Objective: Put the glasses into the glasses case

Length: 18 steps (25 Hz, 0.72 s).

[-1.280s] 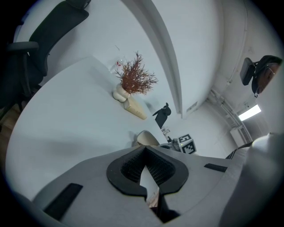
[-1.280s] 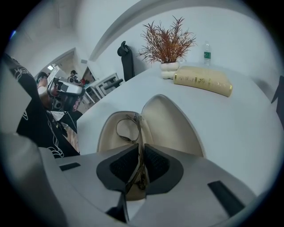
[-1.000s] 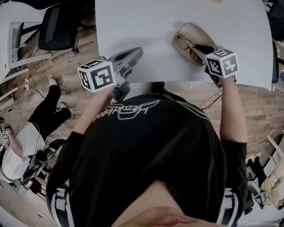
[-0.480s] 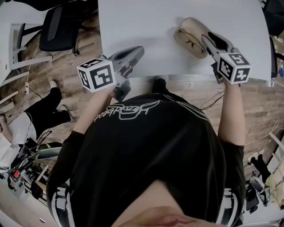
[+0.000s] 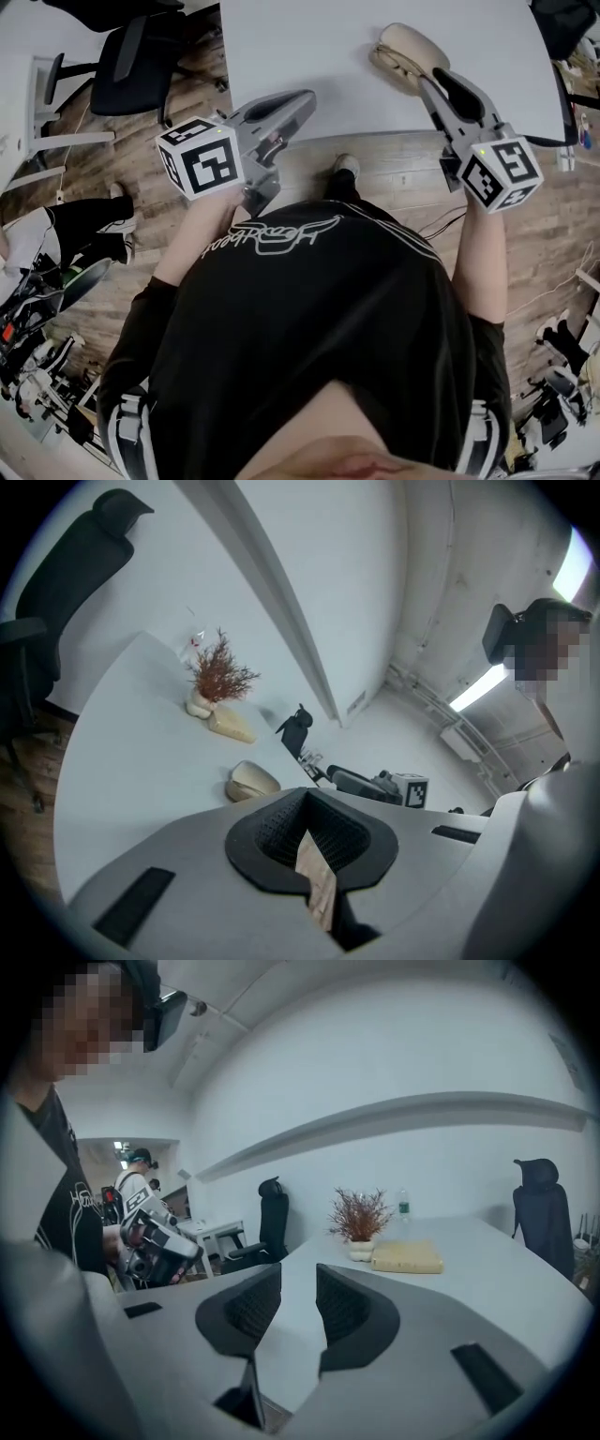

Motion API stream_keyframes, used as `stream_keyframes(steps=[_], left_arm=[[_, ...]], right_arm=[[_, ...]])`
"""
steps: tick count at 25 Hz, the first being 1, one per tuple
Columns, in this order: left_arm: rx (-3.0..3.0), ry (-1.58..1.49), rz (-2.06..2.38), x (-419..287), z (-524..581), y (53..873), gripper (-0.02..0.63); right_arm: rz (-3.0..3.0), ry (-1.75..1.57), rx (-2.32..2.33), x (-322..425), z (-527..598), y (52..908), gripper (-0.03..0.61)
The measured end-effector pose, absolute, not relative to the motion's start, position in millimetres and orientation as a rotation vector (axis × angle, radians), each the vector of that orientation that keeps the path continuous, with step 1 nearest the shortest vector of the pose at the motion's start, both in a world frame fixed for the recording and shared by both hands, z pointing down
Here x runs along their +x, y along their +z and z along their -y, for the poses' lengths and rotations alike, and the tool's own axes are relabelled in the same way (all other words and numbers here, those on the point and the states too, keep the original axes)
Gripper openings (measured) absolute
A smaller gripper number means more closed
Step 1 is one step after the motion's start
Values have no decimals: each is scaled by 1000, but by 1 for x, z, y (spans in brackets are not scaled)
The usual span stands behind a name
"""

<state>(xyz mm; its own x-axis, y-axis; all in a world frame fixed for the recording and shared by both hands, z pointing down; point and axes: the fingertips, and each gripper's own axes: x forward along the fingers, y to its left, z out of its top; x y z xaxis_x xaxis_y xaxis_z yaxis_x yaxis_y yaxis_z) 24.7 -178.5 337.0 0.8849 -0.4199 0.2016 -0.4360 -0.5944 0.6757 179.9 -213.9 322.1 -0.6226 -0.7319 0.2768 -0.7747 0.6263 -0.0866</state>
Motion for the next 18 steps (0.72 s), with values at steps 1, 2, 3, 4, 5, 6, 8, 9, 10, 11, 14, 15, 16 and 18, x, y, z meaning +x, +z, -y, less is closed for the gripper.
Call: stream_keyframes(steps=[1, 2, 3, 4, 5, 6, 8, 9, 10, 11, 14, 15, 16, 18], left_arm=[[2295, 21, 607, 22, 171, 329, 6], [2315, 17, 603, 19, 164, 322, 6], [2337, 14, 597, 17, 156, 315, 6], [2360, 11, 591, 14, 148, 308, 6], [2383, 9, 585, 13, 139, 302, 6], [2405, 8, 579, 12, 130, 296, 6], [2447, 8, 562, 12, 111, 286, 6], [2464, 6, 550, 12, 101, 282, 6], [2478, 3, 539, 11, 92, 278, 6], [2490, 1, 531, 9, 84, 274, 6], [2524, -5, 527, 3, 64, 264, 6], [2535, -8, 524, 1, 57, 261, 6], [2545, -10, 520, 0, 51, 259, 6], [2561, -10, 511, -2, 41, 256, 6]], right_arm=[[2654, 279, 1232, 172, 202, 314, 110], [2674, 268, 1228, 164, 190, 306, 110], [2690, 261, 1228, 157, 178, 298, 109], [2704, 257, 1230, 150, 166, 292, 108], [2717, 254, 1234, 143, 154, 286, 99], [2731, 249, 1240, 138, 141, 280, 79], [2771, 241, 1247, 128, 116, 269, 53], [2792, 242, 1248, 123, 103, 265, 47], [2810, 244, 1247, 119, 91, 261, 37], [2826, 246, 1245, 114, 80, 258, 34], [2857, 260, 1221, 99, 51, 252, 23], [2866, 271, 1206, 94, 43, 252, 21], [2876, 284, 1191, 89, 35, 252, 20], [2896, 306, 1166, 82, 22, 252, 18]])
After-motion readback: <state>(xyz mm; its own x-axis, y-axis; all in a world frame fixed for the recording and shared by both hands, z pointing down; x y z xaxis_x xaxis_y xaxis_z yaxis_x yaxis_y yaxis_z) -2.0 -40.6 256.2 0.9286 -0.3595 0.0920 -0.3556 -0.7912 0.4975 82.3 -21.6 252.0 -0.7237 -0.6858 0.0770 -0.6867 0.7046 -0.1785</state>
